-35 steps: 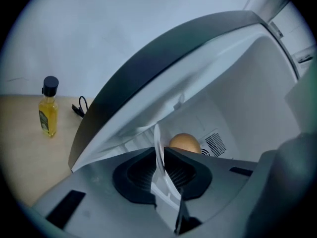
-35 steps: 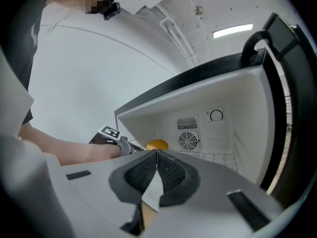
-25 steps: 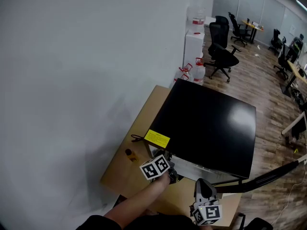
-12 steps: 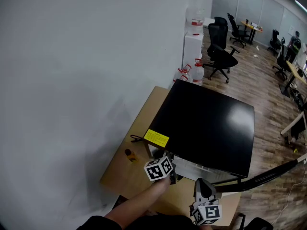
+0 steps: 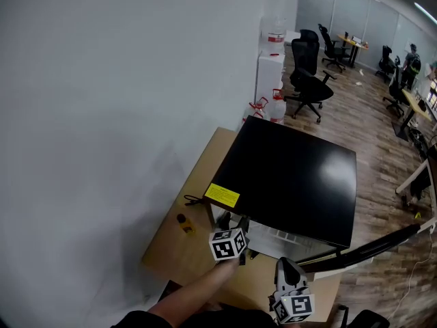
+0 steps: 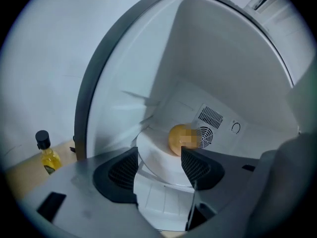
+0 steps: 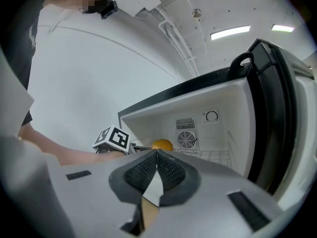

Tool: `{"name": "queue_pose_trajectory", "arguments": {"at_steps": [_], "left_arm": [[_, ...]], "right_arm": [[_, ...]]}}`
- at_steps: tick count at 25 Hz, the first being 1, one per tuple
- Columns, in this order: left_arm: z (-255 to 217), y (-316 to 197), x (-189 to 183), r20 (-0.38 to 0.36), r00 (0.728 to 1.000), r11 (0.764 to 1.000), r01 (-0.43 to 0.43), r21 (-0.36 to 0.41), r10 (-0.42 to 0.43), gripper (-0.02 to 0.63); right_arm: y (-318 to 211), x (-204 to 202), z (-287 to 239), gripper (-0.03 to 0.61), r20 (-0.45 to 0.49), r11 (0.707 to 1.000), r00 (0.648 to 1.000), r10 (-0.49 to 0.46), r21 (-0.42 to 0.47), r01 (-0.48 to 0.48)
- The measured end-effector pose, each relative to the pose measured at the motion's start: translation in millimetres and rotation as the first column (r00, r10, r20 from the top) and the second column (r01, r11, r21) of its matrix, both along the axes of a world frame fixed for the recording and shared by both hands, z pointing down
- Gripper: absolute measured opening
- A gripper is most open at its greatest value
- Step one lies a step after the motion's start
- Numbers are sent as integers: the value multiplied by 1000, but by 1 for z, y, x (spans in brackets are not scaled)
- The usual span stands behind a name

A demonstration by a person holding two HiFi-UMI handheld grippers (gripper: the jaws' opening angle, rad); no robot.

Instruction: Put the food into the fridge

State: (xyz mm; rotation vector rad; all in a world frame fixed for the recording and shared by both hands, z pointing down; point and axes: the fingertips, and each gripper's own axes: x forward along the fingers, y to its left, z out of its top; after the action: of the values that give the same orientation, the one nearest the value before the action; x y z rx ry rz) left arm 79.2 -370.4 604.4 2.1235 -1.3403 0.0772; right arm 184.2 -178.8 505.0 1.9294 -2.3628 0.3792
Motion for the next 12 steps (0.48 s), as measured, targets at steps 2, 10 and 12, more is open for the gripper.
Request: {"name": "queue_pose_trajectory", "arguments": {"at_steps": [2,10,12], "left_arm": [[3,-1,3,46,999,999,-19,27,17,249],[3,-5,6,96,995,997,-27,72,20,249],[1,-6,6,79,997,996,-29,79,23,252]], "right_arm": [[6,-2,3,60,4,1000,1000,5,-8,-5],[17,-1,4,60,4,1000,1000,13,-11,-13],[17,2,2,60,-2,1000,1000,21,-5,-21]]}}
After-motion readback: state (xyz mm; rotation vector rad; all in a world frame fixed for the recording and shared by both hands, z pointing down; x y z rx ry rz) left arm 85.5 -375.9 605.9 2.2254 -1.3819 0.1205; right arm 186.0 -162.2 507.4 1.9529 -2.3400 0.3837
